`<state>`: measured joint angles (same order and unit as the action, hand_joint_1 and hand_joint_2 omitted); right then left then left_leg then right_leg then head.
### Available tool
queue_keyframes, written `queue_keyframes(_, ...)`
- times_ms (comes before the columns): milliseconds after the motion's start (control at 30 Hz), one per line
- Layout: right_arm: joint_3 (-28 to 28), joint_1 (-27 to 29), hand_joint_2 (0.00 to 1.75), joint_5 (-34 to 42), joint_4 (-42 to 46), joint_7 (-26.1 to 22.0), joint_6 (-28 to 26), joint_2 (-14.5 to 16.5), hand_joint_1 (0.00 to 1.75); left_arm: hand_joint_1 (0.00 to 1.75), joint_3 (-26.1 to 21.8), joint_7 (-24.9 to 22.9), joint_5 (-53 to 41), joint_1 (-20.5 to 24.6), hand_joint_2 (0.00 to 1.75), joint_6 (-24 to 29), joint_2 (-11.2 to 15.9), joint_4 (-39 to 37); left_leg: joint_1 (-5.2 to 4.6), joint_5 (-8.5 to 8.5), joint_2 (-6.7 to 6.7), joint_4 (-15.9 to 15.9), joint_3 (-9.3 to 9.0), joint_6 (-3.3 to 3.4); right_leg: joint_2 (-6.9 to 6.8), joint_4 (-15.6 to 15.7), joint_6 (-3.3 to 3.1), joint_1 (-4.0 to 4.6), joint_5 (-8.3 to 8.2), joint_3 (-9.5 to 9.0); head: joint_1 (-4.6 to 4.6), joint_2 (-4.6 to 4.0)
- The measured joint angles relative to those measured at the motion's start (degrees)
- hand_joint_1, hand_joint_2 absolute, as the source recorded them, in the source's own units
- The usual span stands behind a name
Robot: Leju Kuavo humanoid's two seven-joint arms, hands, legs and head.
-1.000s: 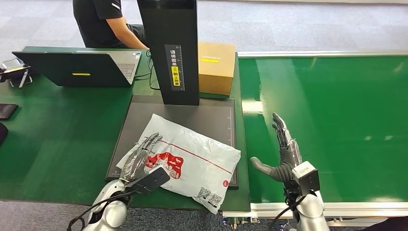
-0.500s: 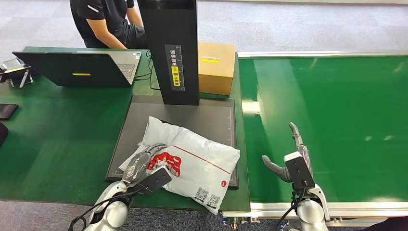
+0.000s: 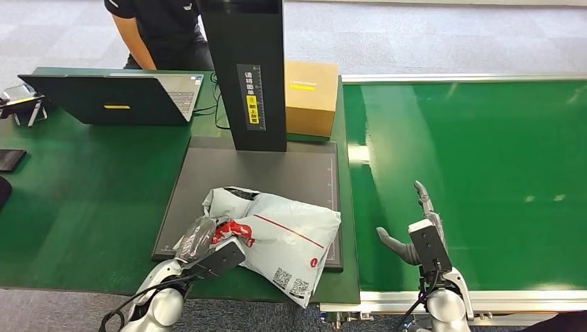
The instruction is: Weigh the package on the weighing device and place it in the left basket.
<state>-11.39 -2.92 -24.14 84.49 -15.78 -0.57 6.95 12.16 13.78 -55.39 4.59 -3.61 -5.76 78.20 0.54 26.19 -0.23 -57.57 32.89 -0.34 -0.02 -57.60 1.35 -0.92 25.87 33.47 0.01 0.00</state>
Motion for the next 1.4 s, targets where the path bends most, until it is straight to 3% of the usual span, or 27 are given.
queue_keyframes(433,0.0,0.0,1.75,0.0,-0.3,0.0,0.0,0.0,0.0,1.75,-0.1,0.2,0.4,0.0,1.75,0.0,-0.1,0.0,0.0,0.0,0.0,0.0,0.0,0.0,0.0,0.0,0.0,0.0,0.0,0.0,0.0,0.0)
queue_keyframes(633,-0.1,0.0,1.75,0.2,-0.3,-0.1,0.2,0.1,0.0,1.75,-2.1,1.2,5.0,-0.3,1.75,2.0,-0.3,0.0,0.0,0.0,0.0,0.0,0.0,0.0,0.01,0.0,0.0,0.01,0.0,0.01,0.01,0.0)
queue_keyframes(1000,-0.9,1.4,1.75,0.7,0.0,-0.8,1.9,0.6,0.0,1.75,-15.9,3.2,11.4,0.2,1.75,16.6,-0.5,1.9,0.01,0.0,0.01,0.0,0.02,-0.01,0.01,0.0,-0.05,0.06,0.03,0.04,0.01,0.0)
queue_keyframes(1267,-1.4,1.8,1.75,0.7,0.0,-1.1,1.9,0.6,0.0,1.75,-27.8,3.9,13.0,2.7,1.75,23.7,1.8,0.9,0.03,0.0,0.03,0.0,0.06,-0.02,0.01,0.0,-0.05,0.07,0.03,0.06,0.0,0.0)
queue_keyframes(1400,-1.6,1.7,1.75,0.8,0.0,-1.1,1.9,0.6,0.0,1.75,-33.1,1.9,8.9,4.7,1.75,32.5,3.4,-1.2,0.05,0.0,0.04,0.0,0.06,-0.02,0.04,0.0,-0.05,0.07,0.03,0.07,0.01,0.0)
